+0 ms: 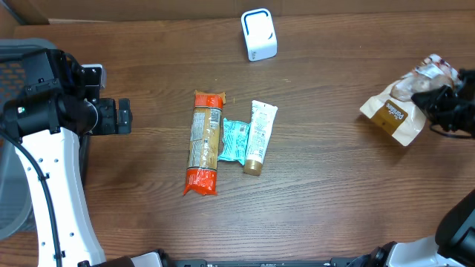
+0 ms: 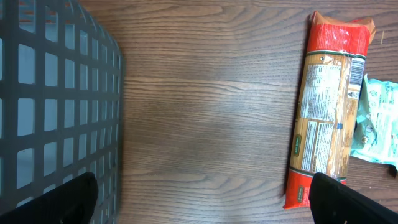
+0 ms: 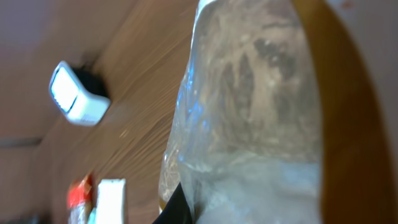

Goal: Scan the item barcode
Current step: 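Carry the snack bag right and drop it on the table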

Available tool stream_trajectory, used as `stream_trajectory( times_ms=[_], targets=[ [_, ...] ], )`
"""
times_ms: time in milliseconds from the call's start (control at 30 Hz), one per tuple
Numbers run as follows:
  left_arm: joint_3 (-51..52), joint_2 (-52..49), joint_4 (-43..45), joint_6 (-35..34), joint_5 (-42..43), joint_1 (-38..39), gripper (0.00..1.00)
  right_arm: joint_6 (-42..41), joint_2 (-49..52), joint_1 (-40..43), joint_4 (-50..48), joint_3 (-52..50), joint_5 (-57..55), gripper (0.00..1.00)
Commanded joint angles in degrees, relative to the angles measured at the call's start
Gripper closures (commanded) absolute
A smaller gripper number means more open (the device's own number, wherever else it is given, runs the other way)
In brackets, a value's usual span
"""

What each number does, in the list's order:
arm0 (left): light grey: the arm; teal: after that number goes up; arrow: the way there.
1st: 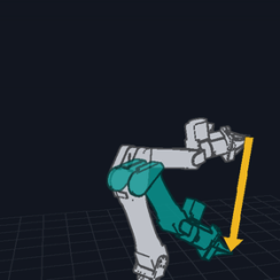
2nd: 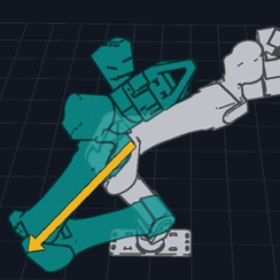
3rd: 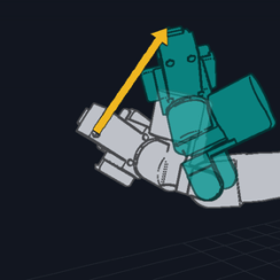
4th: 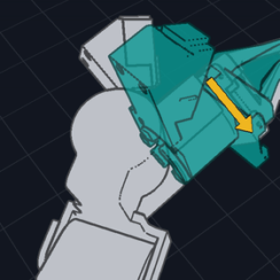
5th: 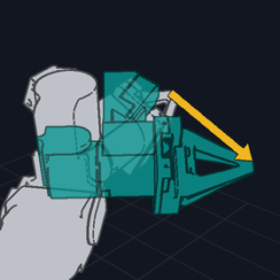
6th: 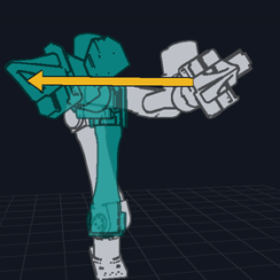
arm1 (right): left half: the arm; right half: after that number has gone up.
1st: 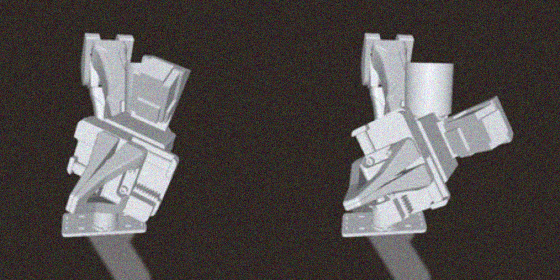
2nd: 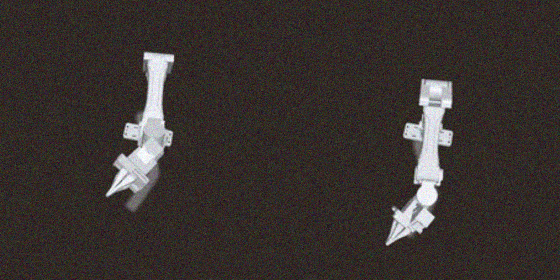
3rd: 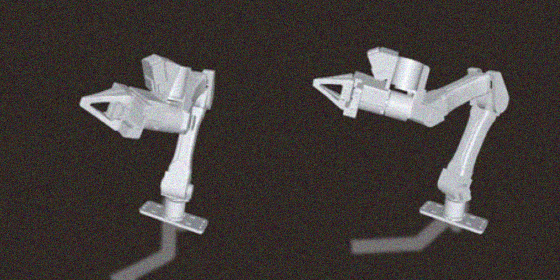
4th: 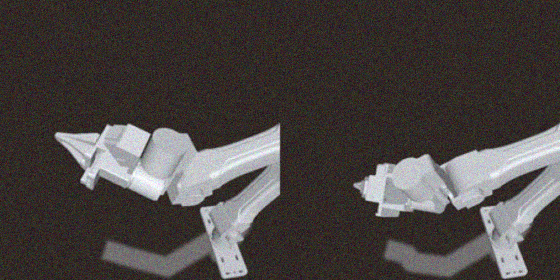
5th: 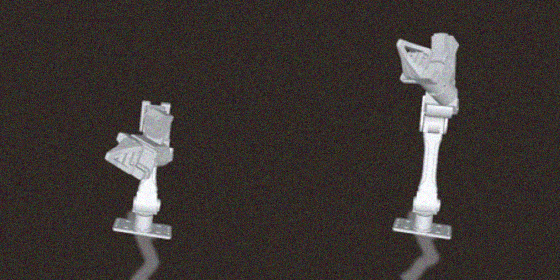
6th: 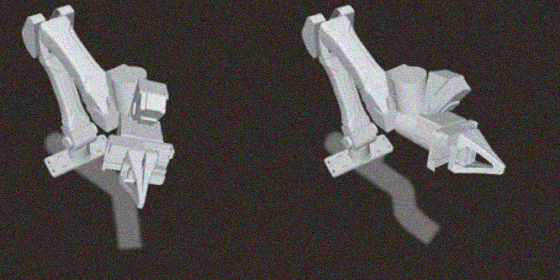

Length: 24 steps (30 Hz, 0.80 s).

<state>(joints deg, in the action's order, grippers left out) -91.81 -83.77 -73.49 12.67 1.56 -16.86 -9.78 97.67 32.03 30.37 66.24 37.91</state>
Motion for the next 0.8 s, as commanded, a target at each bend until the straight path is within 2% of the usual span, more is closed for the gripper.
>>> stream_trajectory(
  times_ms=[0,100,167,200,233,333,433,633,700,767],
  targets=[
    [-0.17,0.85,0.07,1.51,0.85,0.11,0.0,-6.36,0.63,0.46,-3.91,-3.5,-5.46,0.96],
    [-0.17,0.85,0.07,1.51,0.85,0.11,0.0,-6.97,0.79,0.35,-4.68,-5.27,-10.73,0.96],
    [-0.17,0.85,0.04,1.51,0.85,0.11,0.0,-6.95,0.79,0.35,-3.04,-5.55,-14.21,0.83],
    [-0.17,0.85,0.04,1.51,0.85,0.11,0.0,-6.95,0.79,0.35,-1.31,-5.53,-17.14,0.63],
    [-0.17,0.85,0.07,1.51,0.85,0.11,0.0,-6.93,0.76,0.39,-0.33,-5.53,-18.32,0.57],
    [-0.17,0.85,0.04,1.51,0.85,0.11,0.0,-6.27,0.74,0.74,2.95,-5.25,-19.04,0.52],
    [-0.17,0.85,0.07,1.51,0.85,0.11,0.0,-6.29,0.68,0.83,8.0,-2.78,-19.02,0.52],
    [-0.17,0.85,0.07,1.51,0.85,0.11,0.0,-3.69,-0.79,0.61,24.9,9.64,-18.97,0.51],
    [-0.17,0.85,0.07,1.51,0.85,0.11,0.01,-3.69,-1.51,-0.07,30.01,14.43,-18.05,0.47],
    [-0.17,0.85,0.07,1.51,0.85,0.11,0.01,-3.67,-1.84,-0.9,33.27,18.14,-15.04,0.37]
  ],
)
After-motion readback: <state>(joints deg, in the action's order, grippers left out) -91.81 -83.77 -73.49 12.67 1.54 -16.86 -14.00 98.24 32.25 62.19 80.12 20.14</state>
